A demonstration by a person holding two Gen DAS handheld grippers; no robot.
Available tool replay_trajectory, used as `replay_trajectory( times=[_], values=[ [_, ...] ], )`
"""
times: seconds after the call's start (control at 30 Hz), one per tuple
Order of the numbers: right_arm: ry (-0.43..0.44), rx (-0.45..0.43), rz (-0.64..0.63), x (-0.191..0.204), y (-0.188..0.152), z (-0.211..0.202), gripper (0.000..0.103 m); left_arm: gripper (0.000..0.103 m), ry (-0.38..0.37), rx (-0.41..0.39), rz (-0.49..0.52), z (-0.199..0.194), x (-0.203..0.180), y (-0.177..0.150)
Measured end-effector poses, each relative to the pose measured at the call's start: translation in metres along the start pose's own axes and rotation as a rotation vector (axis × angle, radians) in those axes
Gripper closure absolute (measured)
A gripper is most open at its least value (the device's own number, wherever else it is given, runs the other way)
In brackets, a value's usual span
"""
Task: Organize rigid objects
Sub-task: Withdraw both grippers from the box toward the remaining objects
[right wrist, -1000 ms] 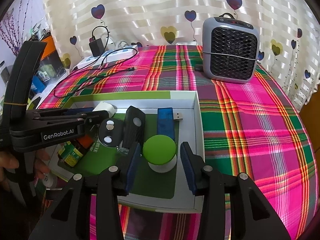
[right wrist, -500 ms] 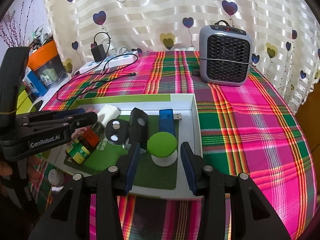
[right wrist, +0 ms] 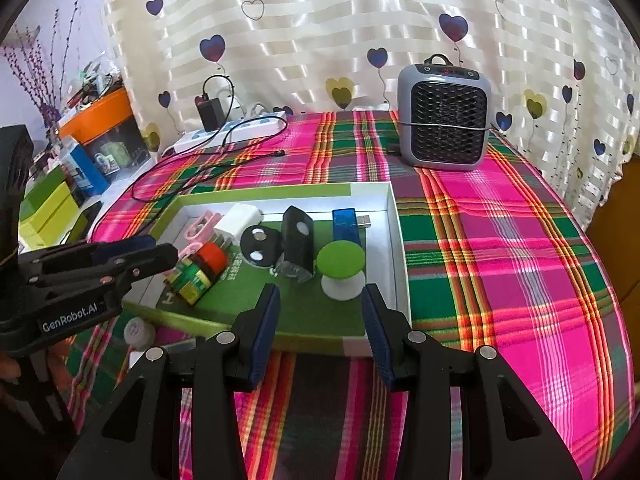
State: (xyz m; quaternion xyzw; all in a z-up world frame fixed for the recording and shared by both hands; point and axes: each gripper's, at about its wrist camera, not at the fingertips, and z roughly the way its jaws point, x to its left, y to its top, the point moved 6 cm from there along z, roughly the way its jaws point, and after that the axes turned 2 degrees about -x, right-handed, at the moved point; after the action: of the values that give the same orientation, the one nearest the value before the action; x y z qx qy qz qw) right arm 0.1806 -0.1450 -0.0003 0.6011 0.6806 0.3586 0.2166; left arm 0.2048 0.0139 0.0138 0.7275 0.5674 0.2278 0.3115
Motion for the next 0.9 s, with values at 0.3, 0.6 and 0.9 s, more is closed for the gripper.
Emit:
replay_trajectory(
  times=[0.3, 0.6, 0.9],
  values=[
    [0.025, -0.008, -0.004, 0.009, -0.013, -0.017, 0.06, 0.07, -0.024, -0.021, 0.026, -0.026, -0.013, -0.018],
    [0.066, 0.016, -0.044, 0.026, -0.032, -0.024, 0.06, 0.07, -0.065, -0.024, -0.031, -0.046, -0.006, -0.048],
    [0.125, 0.057, -0.105, 0.052, -0.043, -0.012, 0.06, 0.07, -0.048, -0.026, -0.137, -0.061, 0.038, -0.076]
  ],
)
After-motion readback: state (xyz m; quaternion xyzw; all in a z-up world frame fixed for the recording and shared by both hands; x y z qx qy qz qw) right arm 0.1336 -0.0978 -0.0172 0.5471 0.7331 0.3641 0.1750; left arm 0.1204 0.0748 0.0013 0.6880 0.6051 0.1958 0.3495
